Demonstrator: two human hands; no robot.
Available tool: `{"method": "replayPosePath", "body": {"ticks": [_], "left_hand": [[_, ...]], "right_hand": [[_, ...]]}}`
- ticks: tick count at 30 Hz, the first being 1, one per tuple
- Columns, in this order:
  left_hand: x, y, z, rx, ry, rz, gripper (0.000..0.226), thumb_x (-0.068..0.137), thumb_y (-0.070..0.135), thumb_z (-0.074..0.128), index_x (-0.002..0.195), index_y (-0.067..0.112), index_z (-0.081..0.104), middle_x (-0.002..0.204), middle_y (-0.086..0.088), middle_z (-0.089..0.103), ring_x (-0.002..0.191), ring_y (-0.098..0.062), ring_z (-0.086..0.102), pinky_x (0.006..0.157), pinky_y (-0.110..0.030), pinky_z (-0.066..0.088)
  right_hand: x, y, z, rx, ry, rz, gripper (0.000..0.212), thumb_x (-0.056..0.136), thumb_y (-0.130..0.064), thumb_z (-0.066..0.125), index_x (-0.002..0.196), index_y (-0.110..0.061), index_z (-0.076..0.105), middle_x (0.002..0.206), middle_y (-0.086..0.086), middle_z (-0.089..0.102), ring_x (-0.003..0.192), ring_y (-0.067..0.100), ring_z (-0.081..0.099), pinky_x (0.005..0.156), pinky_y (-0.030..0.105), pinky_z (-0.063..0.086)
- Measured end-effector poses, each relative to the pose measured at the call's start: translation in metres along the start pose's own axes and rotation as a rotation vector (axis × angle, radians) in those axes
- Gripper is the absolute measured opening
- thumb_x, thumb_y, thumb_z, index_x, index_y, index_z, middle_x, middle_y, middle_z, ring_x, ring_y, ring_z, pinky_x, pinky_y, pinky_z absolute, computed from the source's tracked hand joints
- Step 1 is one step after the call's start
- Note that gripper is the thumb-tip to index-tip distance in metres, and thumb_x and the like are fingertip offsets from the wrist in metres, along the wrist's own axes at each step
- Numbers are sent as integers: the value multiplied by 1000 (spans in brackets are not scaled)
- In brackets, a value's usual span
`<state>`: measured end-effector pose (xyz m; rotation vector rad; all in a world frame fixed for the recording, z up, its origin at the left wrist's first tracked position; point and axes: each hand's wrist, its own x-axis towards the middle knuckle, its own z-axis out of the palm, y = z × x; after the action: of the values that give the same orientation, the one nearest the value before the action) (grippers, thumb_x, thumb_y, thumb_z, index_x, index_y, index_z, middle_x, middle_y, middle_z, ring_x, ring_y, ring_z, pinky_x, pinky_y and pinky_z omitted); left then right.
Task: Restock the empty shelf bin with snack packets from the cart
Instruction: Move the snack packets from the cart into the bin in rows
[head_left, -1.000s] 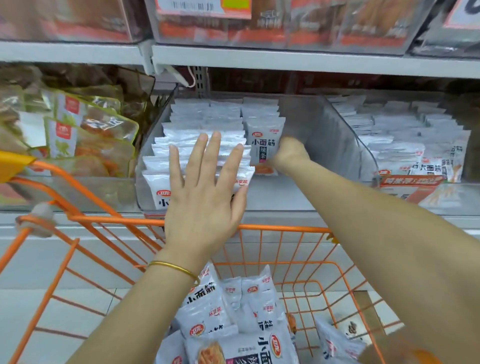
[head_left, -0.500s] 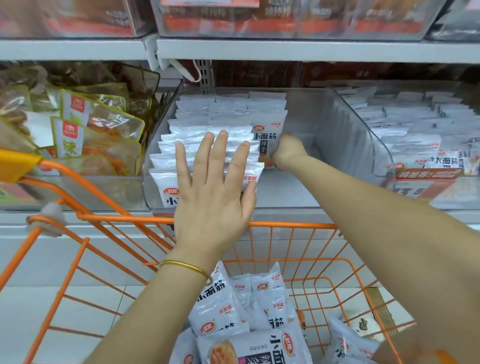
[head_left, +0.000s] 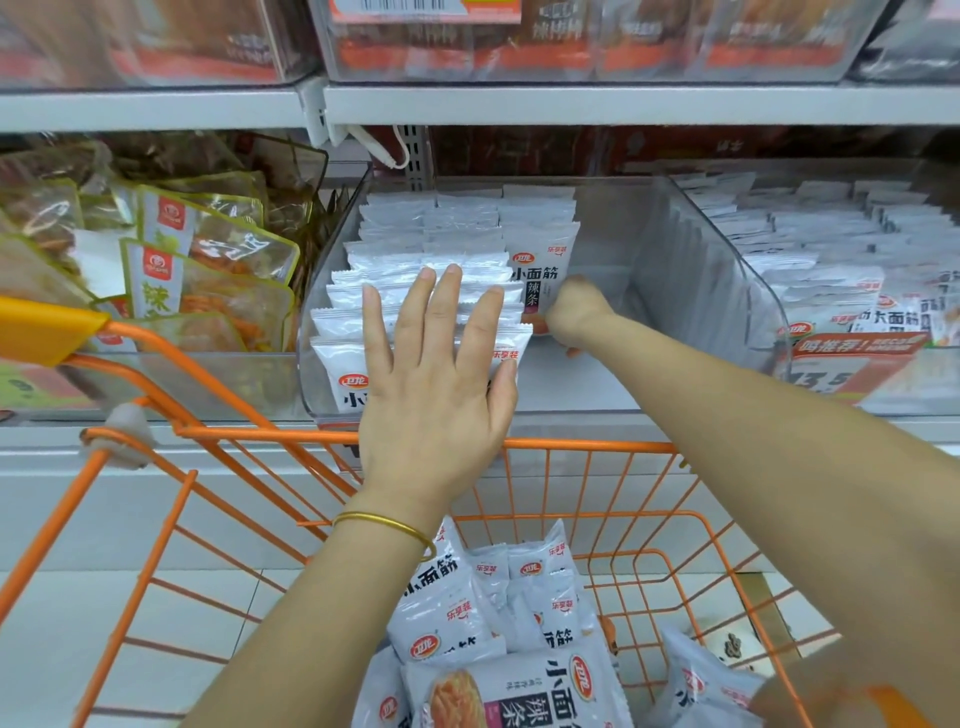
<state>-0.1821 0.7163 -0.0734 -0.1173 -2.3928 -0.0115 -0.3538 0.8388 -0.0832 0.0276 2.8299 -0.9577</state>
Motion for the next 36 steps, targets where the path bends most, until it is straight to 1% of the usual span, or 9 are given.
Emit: {"method": "replayPosePath", "body": {"ticks": [6, 9, 11, 16, 20, 23, 28, 33, 36], "left_hand": [[0, 0, 1, -16, -2, 0, 49, 93, 37, 34, 134, 13, 44, 141, -18, 44, 136, -34, 33, 113, -58, 11], [0, 0, 1, -23, -7, -5, 48, 93, 36, 35, 133, 12, 47, 139, -17, 46, 134, -34, 35, 113, -57, 10], [0, -1, 0, -28, -17, -15, 47, 92, 35, 36, 131, 11, 48, 137, -17, 48, 133, -34, 37, 113, -56, 11], [2, 4, -17, 8, -33, -13, 42, 92, 29, 39, 126, 7, 51, 132, -15, 53, 128, -33, 43, 113, -55, 17], [-6, 27, -45, -104, -16, -59, 36, 87, 19, 45, 119, 6, 56, 128, -14, 54, 122, -35, 47, 108, -48, 30], [-23, 47, -62, -254, -31, -37, 33, 81, 11, 48, 112, 7, 60, 119, -14, 58, 110, -35, 51, 94, -44, 40], [-41, 49, -65, -369, -166, -26, 35, 80, 19, 40, 105, 8, 63, 112, -8, 62, 104, -32, 52, 86, -44, 45], [-41, 50, -56, -440, -305, 48, 32, 80, 18, 44, 103, 10, 65, 105, -6, 64, 101, -32, 53, 86, -46, 44], [-41, 48, -53, -459, -386, 58, 37, 80, 28, 39, 102, 16, 66, 104, -1, 65, 104, -29, 54, 90, -45, 41]], "right_hand": [[-10, 1, -9, -32, -21, -8, 20, 89, -4, 54, 107, 1, 62, 103, 17, 64, 85, 35, 65, 71, 46, 59], [-28, -4, -28, 4, 0, -18, 23, 94, -11, 55, 74, 1, 54, 65, 13, 57, 55, 26, 58, 54, 35, 53], [-52, -7, -47, 16, 51, -84, 28, 93, -17, 57, 72, -2, 48, 50, 5, 51, 43, 17, 52, 46, 27, 44], [-170, 8, -78, 200, 0, -340, 6, 90, -10, 59, 91, -8, 55, 70, 3, 58, 61, 14, 62, 46, 25, 50], [-217, 50, -49, -96, -453, -298, 4, 89, -11, 60, 92, -9, 62, 84, 16, 70, 71, 27, 68, 57, 34, 54], [-219, 73, -25, -370, -691, -260, 20, 92, -28, 58, 86, -10, 63, 87, 13, 71, 65, 18, 64, 61, 29, 54], [-218, 76, -12, -276, -835, -222, 39, 88, -44, 59, 95, -6, 64, 89, 3, 66, 77, 14, 65, 59, 23, 52], [-220, 79, 0, -373, -844, -318, 23, 83, -27, 70, 74, -15, 52, 74, -1, 56, 64, 12, 54, 57, 24, 47], [-224, 75, -2, -262, -862, -276, 27, 83, -31, 70, 92, -11, 54, 87, 3, 58, 74, 14, 57, 60, 24, 51]]}}
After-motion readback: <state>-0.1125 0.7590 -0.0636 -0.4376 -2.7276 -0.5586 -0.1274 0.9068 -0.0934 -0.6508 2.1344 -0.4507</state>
